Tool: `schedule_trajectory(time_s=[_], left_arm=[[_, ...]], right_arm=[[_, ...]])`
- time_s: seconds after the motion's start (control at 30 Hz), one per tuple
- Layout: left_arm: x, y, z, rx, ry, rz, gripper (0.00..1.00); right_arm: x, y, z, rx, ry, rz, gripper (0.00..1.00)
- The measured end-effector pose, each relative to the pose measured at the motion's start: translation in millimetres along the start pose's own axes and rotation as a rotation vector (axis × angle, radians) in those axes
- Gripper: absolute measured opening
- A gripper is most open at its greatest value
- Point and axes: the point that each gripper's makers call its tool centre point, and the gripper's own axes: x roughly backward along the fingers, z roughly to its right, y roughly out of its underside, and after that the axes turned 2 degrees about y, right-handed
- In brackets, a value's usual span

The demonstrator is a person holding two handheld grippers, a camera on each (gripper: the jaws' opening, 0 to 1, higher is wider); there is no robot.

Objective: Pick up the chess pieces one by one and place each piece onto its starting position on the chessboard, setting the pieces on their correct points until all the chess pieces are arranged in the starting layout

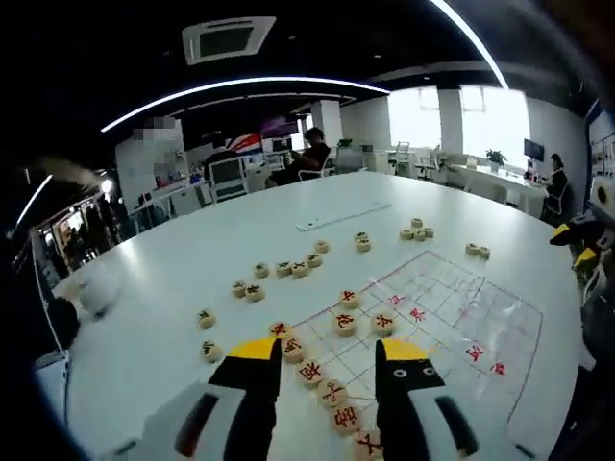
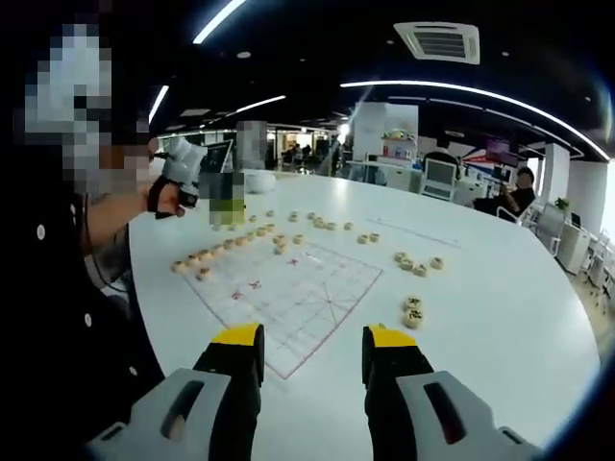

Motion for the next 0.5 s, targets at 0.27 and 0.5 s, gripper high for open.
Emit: schedule_trajectory(time_s=[0.27,0.5], left_arm=[[53,32.9,-51.2,0.103,-0.138,0.042,0.42],[71,53.7,-66.6,0.170,-0.170,0.053,0.42]], right_arm=[[-9,-6.8,-8,0.026,-0.020,-0.011,0.42],[-15,-9.6,-16,0.043,-0.035,-0.029,0.42]])
